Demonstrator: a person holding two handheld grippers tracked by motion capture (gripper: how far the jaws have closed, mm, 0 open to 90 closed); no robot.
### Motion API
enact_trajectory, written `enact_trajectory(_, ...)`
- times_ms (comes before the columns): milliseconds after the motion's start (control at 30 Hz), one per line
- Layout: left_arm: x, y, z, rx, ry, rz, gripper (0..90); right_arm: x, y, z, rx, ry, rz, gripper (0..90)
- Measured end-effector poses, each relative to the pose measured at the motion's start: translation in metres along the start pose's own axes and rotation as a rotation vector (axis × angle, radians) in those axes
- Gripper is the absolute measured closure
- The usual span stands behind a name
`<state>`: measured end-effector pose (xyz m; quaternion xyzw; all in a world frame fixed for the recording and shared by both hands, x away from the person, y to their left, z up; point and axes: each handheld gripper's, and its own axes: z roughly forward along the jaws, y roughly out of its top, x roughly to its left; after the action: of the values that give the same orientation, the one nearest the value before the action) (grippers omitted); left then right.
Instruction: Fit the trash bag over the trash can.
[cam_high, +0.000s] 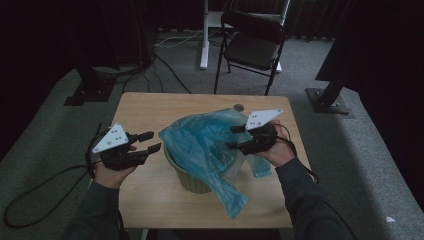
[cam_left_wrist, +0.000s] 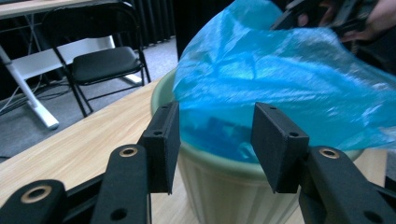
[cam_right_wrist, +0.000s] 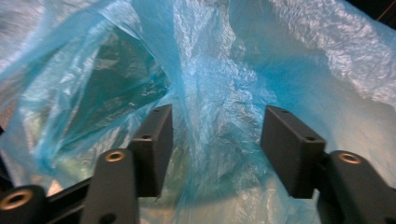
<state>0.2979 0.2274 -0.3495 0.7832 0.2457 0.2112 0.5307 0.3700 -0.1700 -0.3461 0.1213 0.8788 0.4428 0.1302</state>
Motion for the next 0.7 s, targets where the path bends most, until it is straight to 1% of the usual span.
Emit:
enact_trajectory(100, -0.004, 0.005, 0.003, -0.006, -0.019, 0.012, 51.2, -0.001, 0.002, 0.003, 0.009, -0.006, -0.001, 61.7)
enact_trajectory(167, -0.008, 0.008, 0.006, -0.008, -0.030, 0.024, 50.5, -0.002, 0.003, 0.004, 0.003, -0.004, 0.001, 70.5)
enact_trajectory(267, -0.014, 0.013, 0.011, -0.010, -0.049, 0.040, 49.8, -0.003, 0.005, 0.006, 0.006, -0.010, 0.003, 78.5)
enact_trajectory(433, -0.020, 0.022, 0.020, -0.010, -0.079, 0.064, 48.1, -0.002, 0.009, 0.007, 0.012, -0.019, -0.001, 86.1)
enact_trajectory(533, -0.024, 0.025, 0.026, -0.002, -0.099, 0.084, 46.5, -0.002, 0.011, 0.007, 0.010, -0.024, 0.004, 88.1)
enact_trajectory(700, -0.031, 0.027, 0.035, 0.011, -0.129, 0.104, 45.1, -0.004, 0.014, 0.009, 0.012, -0.045, 0.019, 89.7)
